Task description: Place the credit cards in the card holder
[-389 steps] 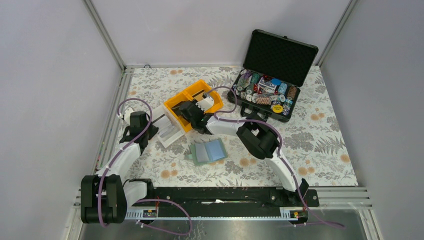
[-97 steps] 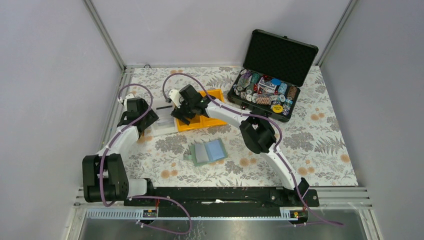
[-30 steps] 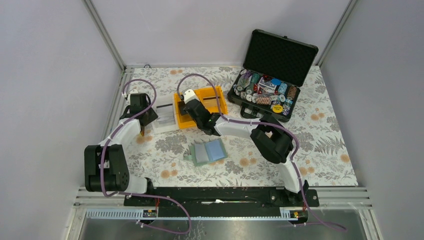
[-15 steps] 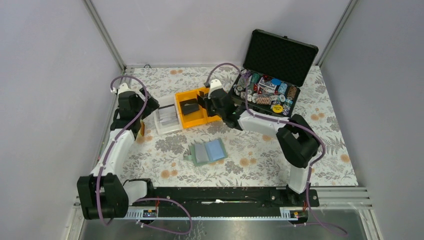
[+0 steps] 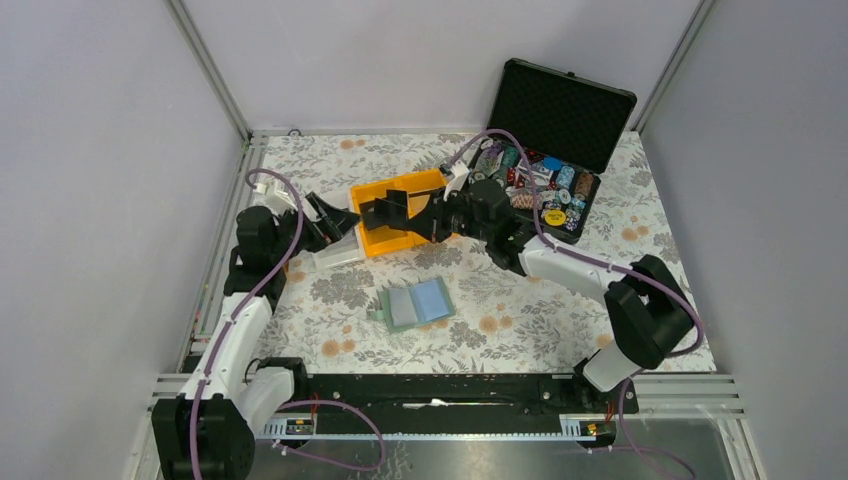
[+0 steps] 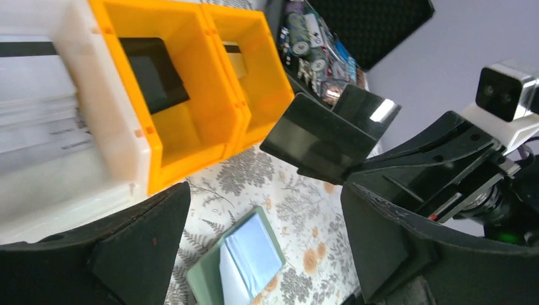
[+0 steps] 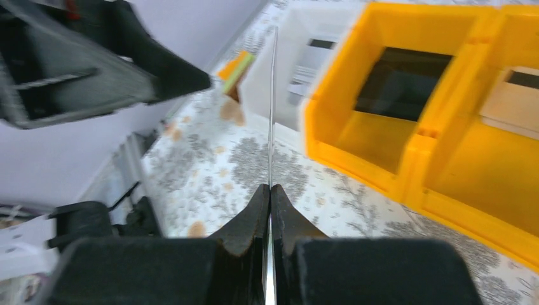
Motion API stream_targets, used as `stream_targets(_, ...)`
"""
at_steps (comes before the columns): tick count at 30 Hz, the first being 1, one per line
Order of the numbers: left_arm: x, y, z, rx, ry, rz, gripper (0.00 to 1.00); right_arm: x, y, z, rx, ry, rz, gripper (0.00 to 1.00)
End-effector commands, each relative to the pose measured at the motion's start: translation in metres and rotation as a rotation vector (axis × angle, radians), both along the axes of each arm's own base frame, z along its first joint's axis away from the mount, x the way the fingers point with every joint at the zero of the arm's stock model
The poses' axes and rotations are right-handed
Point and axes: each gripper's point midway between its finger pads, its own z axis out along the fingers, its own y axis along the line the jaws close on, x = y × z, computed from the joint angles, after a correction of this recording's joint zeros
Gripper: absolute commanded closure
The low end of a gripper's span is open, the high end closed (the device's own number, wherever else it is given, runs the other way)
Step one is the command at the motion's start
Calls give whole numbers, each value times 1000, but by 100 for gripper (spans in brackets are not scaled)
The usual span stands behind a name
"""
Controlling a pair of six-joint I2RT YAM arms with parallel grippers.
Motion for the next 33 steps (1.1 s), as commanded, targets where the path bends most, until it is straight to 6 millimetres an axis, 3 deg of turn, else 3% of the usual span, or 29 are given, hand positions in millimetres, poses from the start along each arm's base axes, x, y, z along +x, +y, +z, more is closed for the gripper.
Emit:
stream_targets(1, -16, -16, 33, -41, -141, -118, 7, -35, 6, 75, 211, -90, 155, 100)
stream_targets(9, -44, -37, 71, -175, -268, -241, 2, -74, 5, 112, 308, -110, 321, 100)
stream_targets(15, -63, -58, 88, -200, -312, -398, 7, -91, 7, 125, 338, -103, 421, 100)
stream_targets(20, -77, -73, 93, -207, -334, -501, 35, -101, 10, 128, 338, -93, 476, 100)
stream_targets(25, -83, -74, 95, -237, -354, -519, 74, -105, 9, 124, 321, -79, 497, 100)
stream_targets(29, -88, -76, 96, -259, -374, -549, 100, -107, 9, 122, 313, -61, 506, 100)
stream_targets(30, -89, -77, 96, -259, -379, -559, 100, -106, 8, 122, 312, -57, 503, 96)
stream_targets(32, -92, -78, 95, -254, -387, -577, 100, -106, 8, 126, 317, -60, 492, 74)
stream_targets(33, -93, -78, 95, -253, -389, -583, 100, -105, 7, 129, 321, -61, 483, 69)
